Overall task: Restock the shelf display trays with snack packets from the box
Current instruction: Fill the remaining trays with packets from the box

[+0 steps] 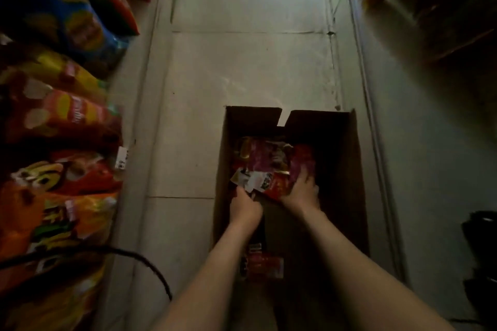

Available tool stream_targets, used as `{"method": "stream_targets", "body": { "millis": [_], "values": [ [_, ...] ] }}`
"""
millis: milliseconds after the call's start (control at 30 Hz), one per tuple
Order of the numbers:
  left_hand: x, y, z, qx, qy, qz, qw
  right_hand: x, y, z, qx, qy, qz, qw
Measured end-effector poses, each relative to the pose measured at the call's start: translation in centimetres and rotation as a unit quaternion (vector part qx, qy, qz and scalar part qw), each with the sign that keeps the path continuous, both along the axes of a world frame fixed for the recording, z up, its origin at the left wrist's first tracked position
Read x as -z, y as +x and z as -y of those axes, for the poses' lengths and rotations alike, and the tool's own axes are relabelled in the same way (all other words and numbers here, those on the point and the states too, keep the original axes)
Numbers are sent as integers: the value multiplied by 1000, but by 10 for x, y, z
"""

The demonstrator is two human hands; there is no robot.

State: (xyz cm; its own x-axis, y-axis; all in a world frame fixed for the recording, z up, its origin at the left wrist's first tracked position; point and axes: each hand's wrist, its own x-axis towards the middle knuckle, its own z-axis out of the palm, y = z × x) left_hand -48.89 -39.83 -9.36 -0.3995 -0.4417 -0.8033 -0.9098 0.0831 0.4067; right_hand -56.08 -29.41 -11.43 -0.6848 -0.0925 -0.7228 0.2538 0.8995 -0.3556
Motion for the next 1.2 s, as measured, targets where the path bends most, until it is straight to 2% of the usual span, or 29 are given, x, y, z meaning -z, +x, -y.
{"method": "stream_targets", "body": {
  "millis": [167,267,467,533,633,700,767,900,1067,1200],
  "values": [
    [71,-43,-3,13,5,-43,999,64,-49,6,-48,47,-30,997],
    [94,-67,-7,-1,-6,-70,998,86,-63,7,-110,84,-34,990],
    [103,-74,-7,-144,-27,-94,985,93,-65,-2,-125,75,-66,987],
    [108,-76,-4,-255,20,-98,962,93,-61,-3,-110,58,-81,989],
    [112,-83,2,-409,158,-130,889,88,-61,-5,-101,53,-119,986],
    [112,-86,3,-427,223,-166,860,83,-64,-9,-83,59,-137,985],
    [106,-90,2,-410,241,-183,860,75,-63,-13,-46,58,-143,987],
    [69,-93,-4,-417,215,-179,865,39,-49,-16,57,15,-125,990],
    [-31,-70,-3,-461,220,-221,831,-44,-23,-10,154,-103,-163,969],
    [-118,-54,14,-507,237,-280,780,-123,-9,-13,205,-176,-151,951]
  ]
}}
